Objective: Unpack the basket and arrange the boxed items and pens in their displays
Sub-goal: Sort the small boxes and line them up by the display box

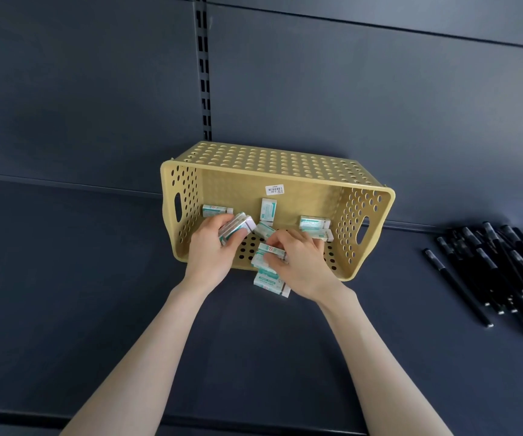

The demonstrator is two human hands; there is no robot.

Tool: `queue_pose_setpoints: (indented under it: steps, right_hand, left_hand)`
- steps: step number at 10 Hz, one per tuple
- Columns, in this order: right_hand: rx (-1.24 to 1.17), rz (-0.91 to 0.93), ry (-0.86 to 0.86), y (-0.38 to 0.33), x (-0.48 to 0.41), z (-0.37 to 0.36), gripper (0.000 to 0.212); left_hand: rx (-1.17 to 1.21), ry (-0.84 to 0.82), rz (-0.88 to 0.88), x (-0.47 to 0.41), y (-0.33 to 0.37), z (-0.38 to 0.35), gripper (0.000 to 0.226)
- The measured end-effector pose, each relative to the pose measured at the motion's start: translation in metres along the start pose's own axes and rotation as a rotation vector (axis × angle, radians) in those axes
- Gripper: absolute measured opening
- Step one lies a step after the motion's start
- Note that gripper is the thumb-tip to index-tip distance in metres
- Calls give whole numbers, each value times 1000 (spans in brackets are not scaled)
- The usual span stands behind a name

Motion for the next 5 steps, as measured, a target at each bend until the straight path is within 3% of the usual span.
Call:
queue_pose_setpoints:
  steps: [2,3,5]
  right_hand:
    - [-2,3,-30,3,0,1,51]
    - [10,6,-38,3,-2,1,50]
    - [-117,33,119,-2,-2,11,24]
  left_hand:
    - [12,4,9,-1,-1,0,37]
    - [7,5,10,-2,-1,0,37]
    - [4,-3,9,-2,0,0,39]
Point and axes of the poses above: each hand's wrist, its own x-axis away from the middle knuckle, its own z-axis out of the back of the hand, y = z × x, the point moved 5 cm from there along -x, towards the middle knuckle, and after that the axes turned 1 degree about -y, right-handed, at the moved point
